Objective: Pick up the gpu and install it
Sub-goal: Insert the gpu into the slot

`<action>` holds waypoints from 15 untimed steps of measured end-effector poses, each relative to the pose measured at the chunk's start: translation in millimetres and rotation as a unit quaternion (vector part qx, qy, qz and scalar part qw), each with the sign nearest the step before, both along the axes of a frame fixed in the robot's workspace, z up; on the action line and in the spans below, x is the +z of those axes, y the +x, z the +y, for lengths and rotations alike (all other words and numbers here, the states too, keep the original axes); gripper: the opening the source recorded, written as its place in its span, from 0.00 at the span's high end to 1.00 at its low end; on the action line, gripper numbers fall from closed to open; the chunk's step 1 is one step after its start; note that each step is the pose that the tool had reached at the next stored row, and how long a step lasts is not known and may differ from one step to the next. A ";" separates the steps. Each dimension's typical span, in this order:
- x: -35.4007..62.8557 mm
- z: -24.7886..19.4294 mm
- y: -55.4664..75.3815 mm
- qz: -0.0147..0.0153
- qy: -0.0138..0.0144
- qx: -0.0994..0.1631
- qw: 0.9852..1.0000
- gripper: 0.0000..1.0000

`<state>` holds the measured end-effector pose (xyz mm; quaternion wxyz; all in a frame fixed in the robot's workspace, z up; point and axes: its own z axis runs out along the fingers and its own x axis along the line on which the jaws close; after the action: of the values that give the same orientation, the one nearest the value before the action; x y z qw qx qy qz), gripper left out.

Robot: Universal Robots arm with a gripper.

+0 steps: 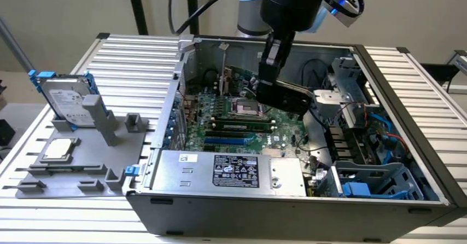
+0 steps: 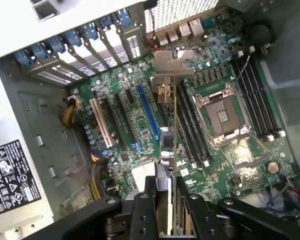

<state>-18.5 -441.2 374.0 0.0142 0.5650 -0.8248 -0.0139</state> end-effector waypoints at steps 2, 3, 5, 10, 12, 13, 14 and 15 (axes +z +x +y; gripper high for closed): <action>-1.2 0.0 -0.1 0.000 0.003 0.017 1.000 0.73; -1.7 0.0 0.0 0.000 0.006 0.025 1.000 0.73; -2.6 0.0 0.0 0.000 0.012 0.040 0.999 0.73; -6.3 -0.4 -1.5 0.000 0.021 0.071 0.997 0.73; -7.8 -1.1 -1.9 0.000 0.021 0.079 0.997 0.73; -8.8 -1.4 -2.5 0.000 0.021 0.081 0.996 0.73; -9.9 -1.7 -3.2 0.000 0.021 0.083 0.996 0.73; -11.0 -2.0 -4.5 0.000 0.021 0.084 0.996 0.73</action>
<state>-23.0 -443.2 363.0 0.0031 0.6324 -0.7741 -0.0298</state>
